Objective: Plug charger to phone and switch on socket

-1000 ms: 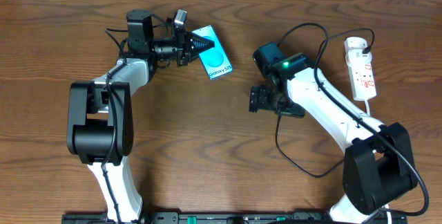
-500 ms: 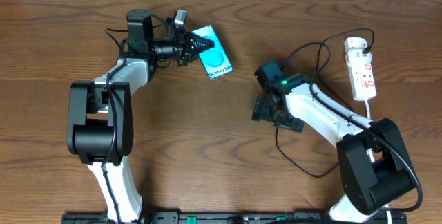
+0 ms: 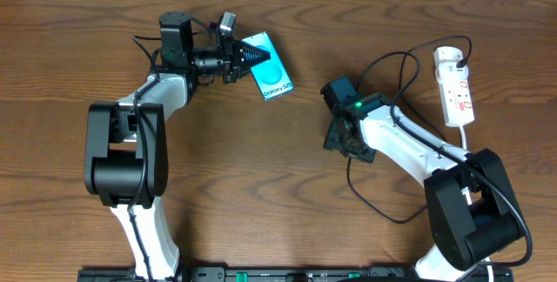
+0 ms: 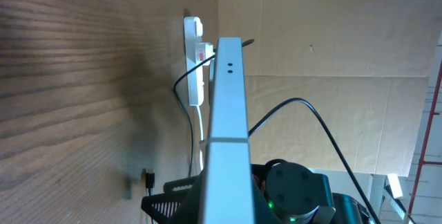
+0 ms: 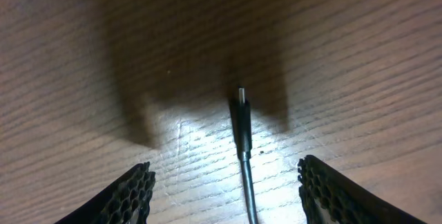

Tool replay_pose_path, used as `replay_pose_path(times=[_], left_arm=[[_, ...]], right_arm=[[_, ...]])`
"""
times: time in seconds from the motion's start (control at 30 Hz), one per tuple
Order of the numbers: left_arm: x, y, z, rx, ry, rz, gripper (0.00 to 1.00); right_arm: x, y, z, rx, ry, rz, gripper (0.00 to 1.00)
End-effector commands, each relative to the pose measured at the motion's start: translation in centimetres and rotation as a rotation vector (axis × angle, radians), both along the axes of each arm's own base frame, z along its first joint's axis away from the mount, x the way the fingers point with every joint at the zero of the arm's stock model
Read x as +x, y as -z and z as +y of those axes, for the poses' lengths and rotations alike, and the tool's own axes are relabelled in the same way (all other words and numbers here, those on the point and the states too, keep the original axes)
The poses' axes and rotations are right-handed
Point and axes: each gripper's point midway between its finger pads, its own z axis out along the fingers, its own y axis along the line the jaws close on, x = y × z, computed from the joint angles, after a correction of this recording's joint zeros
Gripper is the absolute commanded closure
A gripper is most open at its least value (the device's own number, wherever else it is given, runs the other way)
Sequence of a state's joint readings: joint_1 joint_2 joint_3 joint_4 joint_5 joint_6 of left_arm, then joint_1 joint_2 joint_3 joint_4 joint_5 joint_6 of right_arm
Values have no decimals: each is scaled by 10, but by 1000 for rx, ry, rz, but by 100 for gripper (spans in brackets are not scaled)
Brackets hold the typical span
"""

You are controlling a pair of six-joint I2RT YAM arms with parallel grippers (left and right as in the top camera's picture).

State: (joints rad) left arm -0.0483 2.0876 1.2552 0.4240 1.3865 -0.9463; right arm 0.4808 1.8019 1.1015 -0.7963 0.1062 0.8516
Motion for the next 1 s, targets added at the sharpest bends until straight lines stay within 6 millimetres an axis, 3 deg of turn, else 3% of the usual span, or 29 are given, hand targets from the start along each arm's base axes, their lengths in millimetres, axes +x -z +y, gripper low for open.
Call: replay_pose_path(times=[0.0, 0.3, 0.53, 0.97], left_arm=[[-2, -7, 1, -19, 29, -20, 93], [-2, -7, 1, -19, 29, -21, 93], [-2, -7, 1, -19, 29, -20, 93], [-3, -7, 1, -20, 32, -20, 93]], right_arm=[[-2, 4, -8, -46, 14, -16, 33], [5, 14, -6, -26, 24, -67, 32], [8, 14, -5, -20, 28, -79, 48], [5, 19, -10, -41, 37, -83, 50]])
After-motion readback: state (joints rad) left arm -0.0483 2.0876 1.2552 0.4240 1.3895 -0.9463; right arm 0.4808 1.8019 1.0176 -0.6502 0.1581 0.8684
